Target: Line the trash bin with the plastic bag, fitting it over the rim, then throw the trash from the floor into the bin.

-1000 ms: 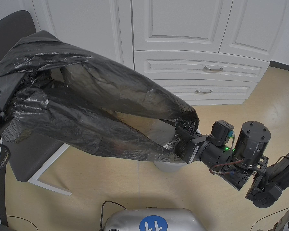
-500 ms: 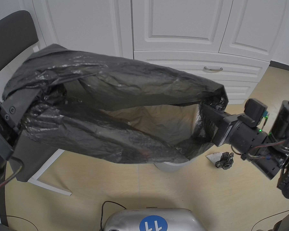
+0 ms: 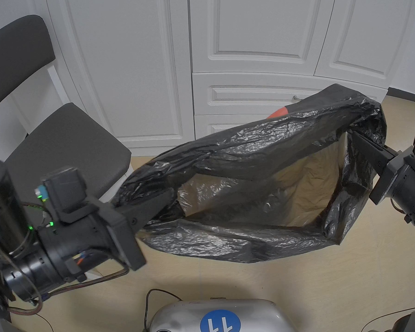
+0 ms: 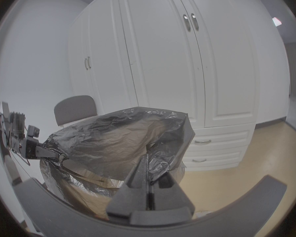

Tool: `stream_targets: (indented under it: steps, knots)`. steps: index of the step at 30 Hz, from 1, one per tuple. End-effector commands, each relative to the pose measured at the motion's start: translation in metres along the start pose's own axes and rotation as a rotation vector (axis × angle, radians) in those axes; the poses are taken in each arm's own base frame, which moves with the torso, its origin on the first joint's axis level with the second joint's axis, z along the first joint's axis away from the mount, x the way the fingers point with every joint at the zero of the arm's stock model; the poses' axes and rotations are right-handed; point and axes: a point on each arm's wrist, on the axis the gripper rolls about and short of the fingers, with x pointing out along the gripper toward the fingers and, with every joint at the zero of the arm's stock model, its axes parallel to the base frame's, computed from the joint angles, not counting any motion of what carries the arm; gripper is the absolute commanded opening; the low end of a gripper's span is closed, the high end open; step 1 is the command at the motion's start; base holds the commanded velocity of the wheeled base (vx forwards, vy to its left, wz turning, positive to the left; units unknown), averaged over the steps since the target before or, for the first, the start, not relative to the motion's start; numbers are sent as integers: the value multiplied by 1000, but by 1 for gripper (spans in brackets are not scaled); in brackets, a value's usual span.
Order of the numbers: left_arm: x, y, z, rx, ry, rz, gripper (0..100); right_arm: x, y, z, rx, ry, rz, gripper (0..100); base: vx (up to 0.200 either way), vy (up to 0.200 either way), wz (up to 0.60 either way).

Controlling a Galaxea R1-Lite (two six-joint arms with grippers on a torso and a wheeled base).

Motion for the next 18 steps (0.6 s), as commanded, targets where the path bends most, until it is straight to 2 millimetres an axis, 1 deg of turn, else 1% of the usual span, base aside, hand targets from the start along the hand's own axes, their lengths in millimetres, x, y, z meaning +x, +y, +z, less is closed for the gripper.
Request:
stream_targets:
  steps: [1,4,7,8,9,11,13,16,18]
  knots:
    - [60,1,-14,11,119,51,0,-12,-20,-7,-147,29,-102,0,0,0,0]
    - [80,5,-17,4,126,68,0,-18,-24,-13,-207,47,-116,0,0,0,0]
    - [90,8,-27,-16,156,69,0,-22,-34,-17,-281,74,-179,0,0,0,0]
    - [96,9,-34,-23,178,71,0,-23,-44,-20,-345,103,-258,0,0,0,0]
    - [98,8,-35,-26,172,71,0,-23,-51,-21,-394,125,-324,0,0,0,0]
    - [97,9,-34,-29,154,66,0,-22,-56,-22,-432,150,-387,0,0,0,0]
    - [92,10,-32,-32,132,63,0,-23,-57,-23,-447,168,-421,0,0,0,0]
    - [85,9,-26,-33,111,58,0,-24,-57,-23,-451,171,-434,0,0,0,0]
    - [83,9,-27,-32,114,60,0,-25,-58,-23,-455,175,-438,0,0,0,0]
